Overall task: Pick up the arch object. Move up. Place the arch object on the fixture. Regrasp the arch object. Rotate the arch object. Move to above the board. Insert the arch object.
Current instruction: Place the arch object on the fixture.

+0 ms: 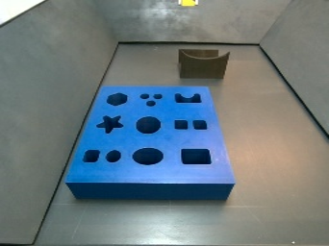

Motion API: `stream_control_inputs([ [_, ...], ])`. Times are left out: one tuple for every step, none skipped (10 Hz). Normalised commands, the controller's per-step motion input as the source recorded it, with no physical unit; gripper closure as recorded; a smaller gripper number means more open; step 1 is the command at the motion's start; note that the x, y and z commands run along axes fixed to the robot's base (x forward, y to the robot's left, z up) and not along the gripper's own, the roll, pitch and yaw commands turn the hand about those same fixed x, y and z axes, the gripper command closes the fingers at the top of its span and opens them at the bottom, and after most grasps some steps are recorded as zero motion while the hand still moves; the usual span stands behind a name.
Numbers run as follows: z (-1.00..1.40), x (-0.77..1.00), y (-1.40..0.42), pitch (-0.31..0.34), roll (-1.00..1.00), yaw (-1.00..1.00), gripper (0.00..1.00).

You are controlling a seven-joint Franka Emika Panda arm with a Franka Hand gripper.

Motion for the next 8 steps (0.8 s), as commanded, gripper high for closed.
stream_control_inputs([
  [-0.04,0.78,0.04,-0.054,-1.0,0.08,1.0],
  [-0.02,0.72,0.04,-0.021,-1.0,0.08,1.0],
  [-0.02,0.65,0.05,0.021,-1.0,0.06,1.0],
  [-0.02,0.62,0.05,0.041,-1.0,0.05,1.0],
  [-0.03,0.57,0.05,0.081,-1.0,0.02,1.0],
  [-0.02,0.53,0.05,0.097,-0.85,-0.01,1.0],
  [-0.02,0.51,0.05,0.104,-0.75,-0.02,1.0],
  [-0.03,0.45,0.05,0.102,-0.49,-0.07,1.0],
])
